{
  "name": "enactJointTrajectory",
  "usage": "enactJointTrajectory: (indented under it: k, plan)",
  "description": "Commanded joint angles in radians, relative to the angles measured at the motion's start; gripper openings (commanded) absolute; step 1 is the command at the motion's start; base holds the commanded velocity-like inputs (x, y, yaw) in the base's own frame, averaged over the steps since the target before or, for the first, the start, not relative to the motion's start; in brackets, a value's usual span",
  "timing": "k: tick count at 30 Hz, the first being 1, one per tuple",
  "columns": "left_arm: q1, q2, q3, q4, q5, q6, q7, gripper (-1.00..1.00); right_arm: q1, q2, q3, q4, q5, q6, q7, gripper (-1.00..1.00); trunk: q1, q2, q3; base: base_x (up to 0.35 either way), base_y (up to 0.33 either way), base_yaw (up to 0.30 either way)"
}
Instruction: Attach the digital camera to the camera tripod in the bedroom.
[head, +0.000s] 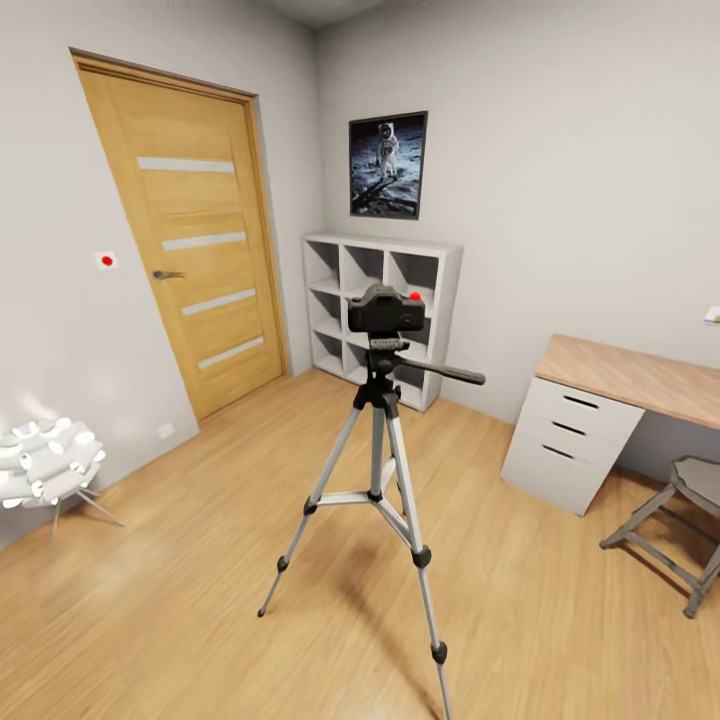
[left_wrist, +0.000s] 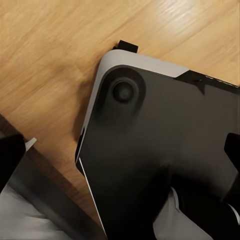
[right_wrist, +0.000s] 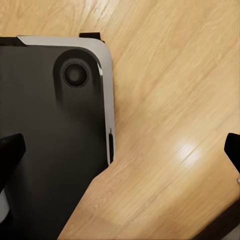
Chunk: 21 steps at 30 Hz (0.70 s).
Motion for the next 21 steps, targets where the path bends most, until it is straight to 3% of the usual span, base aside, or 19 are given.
enactJointTrajectory:
  k: [1,21]
  plan:
    - [-0.001,0.000,-0.008,-0.002,0.008,0.004,0.005,1.00,-0.002,0.000,0.001,0.003,-0.005,-0.006,0.004,1.00,0.001,-0.002,0.000,0.000,0.000,0.000]
    - [-0.001,0.000,-0.007,-0.002,0.008,0.004,0.005,1.00,-0.001,0.006,0.001,0.003,-0.008,-0.005,0.003,1.00,0.001,-0.002,0.032,0.000,0.000,0.000]
